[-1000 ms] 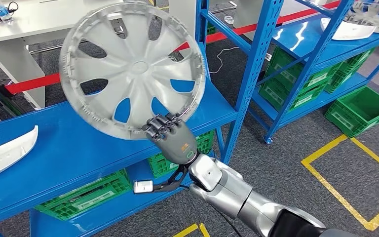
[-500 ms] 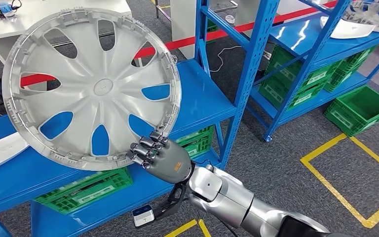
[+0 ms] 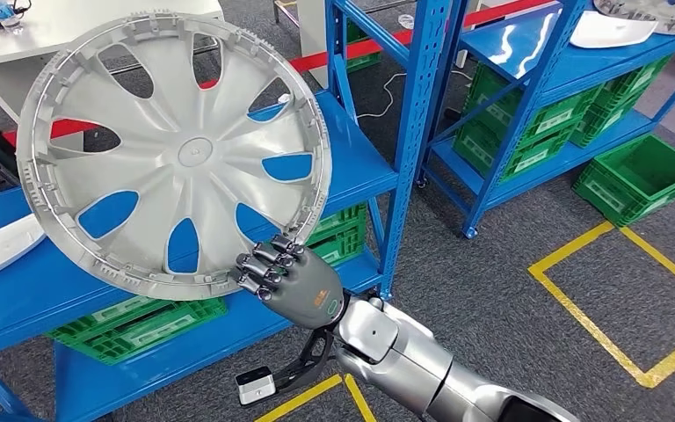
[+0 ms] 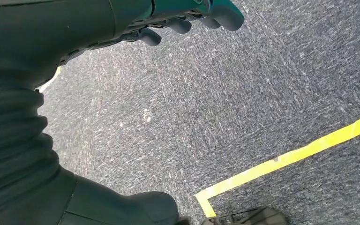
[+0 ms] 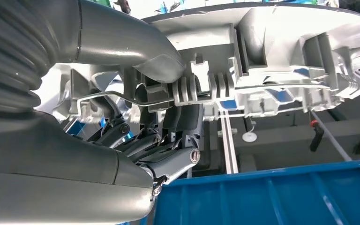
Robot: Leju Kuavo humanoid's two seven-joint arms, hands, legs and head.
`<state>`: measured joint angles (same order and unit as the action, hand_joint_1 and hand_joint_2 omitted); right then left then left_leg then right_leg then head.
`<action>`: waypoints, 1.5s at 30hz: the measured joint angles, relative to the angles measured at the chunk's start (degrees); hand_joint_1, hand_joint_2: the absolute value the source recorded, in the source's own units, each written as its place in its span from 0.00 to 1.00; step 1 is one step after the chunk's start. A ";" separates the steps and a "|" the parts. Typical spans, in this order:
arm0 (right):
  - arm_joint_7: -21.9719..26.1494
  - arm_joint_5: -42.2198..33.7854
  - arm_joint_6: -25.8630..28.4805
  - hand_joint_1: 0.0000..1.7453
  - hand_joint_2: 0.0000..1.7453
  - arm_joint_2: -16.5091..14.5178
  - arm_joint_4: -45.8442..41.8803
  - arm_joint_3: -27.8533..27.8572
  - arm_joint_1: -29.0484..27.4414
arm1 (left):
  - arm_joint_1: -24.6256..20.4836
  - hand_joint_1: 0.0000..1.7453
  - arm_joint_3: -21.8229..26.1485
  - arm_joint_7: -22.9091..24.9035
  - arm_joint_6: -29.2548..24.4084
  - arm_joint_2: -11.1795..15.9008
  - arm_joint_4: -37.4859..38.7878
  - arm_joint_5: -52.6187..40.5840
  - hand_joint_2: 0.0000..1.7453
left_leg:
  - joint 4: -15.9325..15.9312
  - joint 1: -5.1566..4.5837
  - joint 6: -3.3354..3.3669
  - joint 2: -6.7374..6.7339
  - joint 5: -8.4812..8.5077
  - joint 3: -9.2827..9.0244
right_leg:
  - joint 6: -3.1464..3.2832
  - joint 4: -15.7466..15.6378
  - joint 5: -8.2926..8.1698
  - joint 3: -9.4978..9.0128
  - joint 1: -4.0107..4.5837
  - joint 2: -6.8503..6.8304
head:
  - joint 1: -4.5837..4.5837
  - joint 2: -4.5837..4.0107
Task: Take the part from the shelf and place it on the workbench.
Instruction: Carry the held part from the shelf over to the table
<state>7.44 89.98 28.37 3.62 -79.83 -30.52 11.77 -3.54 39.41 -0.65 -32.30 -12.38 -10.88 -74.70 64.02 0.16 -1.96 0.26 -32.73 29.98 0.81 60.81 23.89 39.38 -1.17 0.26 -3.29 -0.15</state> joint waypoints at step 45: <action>6.14 -3.86 -2.80 1.00 1.00 -2.81 -0.26 3.17 -2.69 | -0.25 0.00 0.59 0.65 0.00 0.39 -0.13 0.51 1.00 | -5.35 -0.77 3.35 -0.54 8.57 6.89 | -1.71 8.77 6.23 -3.97 0.64 -0.36 | 0.07 0.00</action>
<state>13.57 86.12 25.57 0.81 -80.08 -27.35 9.08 -3.79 40.00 0.00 -32.30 -11.99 -11.02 -74.19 58.67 -0.61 1.39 -0.28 -24.16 36.87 -0.90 69.58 30.11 35.41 -0.53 -0.09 -3.22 -0.15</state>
